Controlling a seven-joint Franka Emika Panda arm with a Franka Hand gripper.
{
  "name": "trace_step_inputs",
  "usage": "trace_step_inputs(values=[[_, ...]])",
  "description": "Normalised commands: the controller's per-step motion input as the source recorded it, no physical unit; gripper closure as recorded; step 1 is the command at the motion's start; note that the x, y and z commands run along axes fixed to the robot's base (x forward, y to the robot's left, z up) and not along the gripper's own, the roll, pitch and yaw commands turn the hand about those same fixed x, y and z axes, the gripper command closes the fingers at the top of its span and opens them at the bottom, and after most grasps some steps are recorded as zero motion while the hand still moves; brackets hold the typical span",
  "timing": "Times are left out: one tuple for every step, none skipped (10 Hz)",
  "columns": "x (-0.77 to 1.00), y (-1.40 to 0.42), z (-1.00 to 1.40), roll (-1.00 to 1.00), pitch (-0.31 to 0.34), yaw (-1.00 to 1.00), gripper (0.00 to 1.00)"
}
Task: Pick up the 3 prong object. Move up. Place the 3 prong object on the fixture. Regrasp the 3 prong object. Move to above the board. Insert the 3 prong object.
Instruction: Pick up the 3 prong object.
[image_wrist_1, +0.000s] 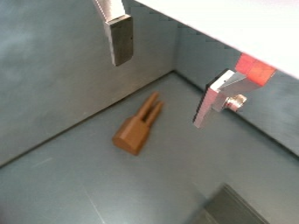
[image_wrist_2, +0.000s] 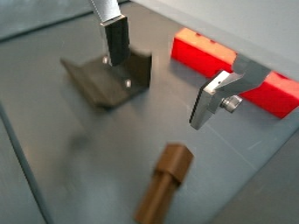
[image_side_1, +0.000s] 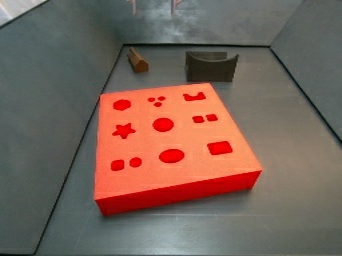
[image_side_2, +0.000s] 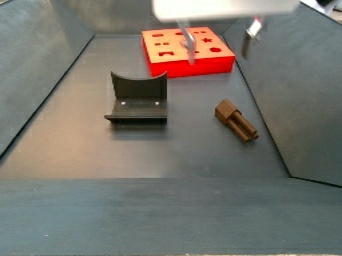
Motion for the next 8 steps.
trace_step_inputs(values=[[-0.51,0.00,-0.89,0.03,-0.133,0.66,0.00],[-0.47,0.00,-0.82,0.00,-0.187,0.55,0.00],[-0.28,-0.02,-0.77,0.00,-0.219,0.31,0.00],[-0.23,-0.08,-0.79,0.00,-0.213,0.23,0.00],[-0.03,-0.05,-0.85,0.00,-0.193,0.17,0.00],[0.00,0.00,-0.93,0.00,-0.160,0.10,0.00],[0.11,0.01,-1.00,0.00,-0.116,0.01,0.00],[0.11,0.04,-1.00,0.00,-0.097,0.00,0.00]])
